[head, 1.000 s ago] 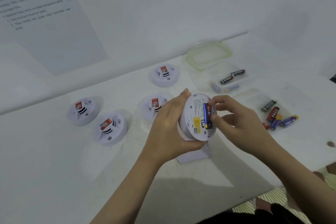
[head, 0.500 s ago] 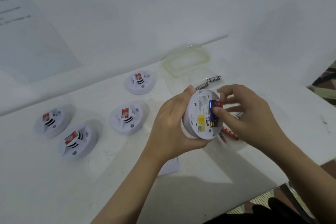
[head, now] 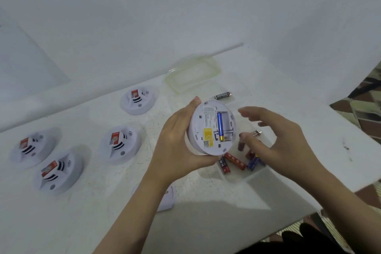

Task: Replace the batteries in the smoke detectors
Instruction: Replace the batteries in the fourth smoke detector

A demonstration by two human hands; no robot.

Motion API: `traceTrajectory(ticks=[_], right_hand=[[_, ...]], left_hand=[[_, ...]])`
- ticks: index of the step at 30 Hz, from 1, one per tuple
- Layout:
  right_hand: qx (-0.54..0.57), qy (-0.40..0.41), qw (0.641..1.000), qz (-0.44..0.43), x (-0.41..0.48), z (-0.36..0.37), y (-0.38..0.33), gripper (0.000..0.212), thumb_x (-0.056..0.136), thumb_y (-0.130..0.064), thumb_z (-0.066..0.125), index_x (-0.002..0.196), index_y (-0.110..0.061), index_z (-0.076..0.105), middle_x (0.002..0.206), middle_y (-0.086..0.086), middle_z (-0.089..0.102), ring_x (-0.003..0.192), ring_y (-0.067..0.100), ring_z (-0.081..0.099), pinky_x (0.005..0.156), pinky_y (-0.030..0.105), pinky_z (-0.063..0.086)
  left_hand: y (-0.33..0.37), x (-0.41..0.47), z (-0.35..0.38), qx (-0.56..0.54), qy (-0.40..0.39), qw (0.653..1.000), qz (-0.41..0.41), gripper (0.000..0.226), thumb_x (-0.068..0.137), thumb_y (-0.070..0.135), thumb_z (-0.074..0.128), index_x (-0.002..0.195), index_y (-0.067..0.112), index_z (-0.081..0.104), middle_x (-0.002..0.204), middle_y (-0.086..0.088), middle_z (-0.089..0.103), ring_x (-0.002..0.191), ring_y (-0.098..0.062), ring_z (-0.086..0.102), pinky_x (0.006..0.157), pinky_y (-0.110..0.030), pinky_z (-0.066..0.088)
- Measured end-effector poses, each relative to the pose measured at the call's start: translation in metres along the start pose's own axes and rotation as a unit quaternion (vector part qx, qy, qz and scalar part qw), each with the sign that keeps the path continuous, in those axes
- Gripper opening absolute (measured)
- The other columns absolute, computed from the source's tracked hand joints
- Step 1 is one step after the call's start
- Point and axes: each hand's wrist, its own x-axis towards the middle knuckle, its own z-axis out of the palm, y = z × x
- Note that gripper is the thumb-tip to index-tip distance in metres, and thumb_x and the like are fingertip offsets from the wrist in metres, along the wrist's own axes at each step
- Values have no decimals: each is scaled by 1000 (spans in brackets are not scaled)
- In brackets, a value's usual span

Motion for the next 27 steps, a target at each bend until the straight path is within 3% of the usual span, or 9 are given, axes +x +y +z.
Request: traceTrajectory(ticks=[4, 7, 13, 17, 21, 27], right_hand=[[-62, -75, 989, -110, 13, -2, -2, 64, 79, -37, 62, 138, -28, 39, 136, -15, 43, 123, -6, 37, 98, 22, 38], [-94, -125, 978, -140, 23, -5, -3, 70, 79, -50, 50, 142, -22, 38, 144, -3, 42, 127, 8, 46, 96, 28, 45], [-181, -133, 950, -216, 34, -6, -8, 67, 77, -47, 48, 131, -8, 54, 131, 9, 58, 99, 23, 68, 75, 32, 56], [-210, -132, 938, -242, 34, -1, -9, 62, 75, -39, 49, 121, 0, 61, 119, 19, 64, 69, 24, 68, 58, 28, 53], [-226, -148, 931, -246, 34, 3, -7, 61, 74, -39, 50, 120, 1, 61, 118, 22, 64, 61, 25, 66, 51, 29, 54], [-233, -154, 928, -246, 33, 4, -4, 62, 76, -39, 48, 123, 1, 58, 120, 22, 62, 58, 22, 62, 49, 28, 52]], left_hand=[[5, 4, 1, 10, -17, 1000, 13, 101, 58, 47, 83, 139, 5, 41, 135, -2, 55, 120, -14, 54, 98, -38, 48], [8, 6, -2, 17, -35, 999, 9, 99, 58, 49, 82, 139, 8, 42, 133, -1, 56, 119, -13, 54, 97, -38, 48], [10, 10, -6, 18, -59, 998, -2, 96, 54, 44, 86, 134, 7, 49, 129, -1, 59, 115, -14, 57, 94, -39, 48], [11, 10, -7, 10, -62, 998, -13, 96, 54, 41, 88, 134, 5, 49, 126, -1, 60, 112, -14, 58, 92, -39, 49], [13, 11, -7, -4, -56, 998, -15, 93, 55, 48, 81, 133, 9, 50, 125, 2, 60, 111, -10, 58, 93, -34, 49], [14, 12, -6, -16, -58, 998, -22, 92, 55, 48, 80, 132, 7, 51, 124, 0, 61, 111, -12, 59, 93, -36, 49]])
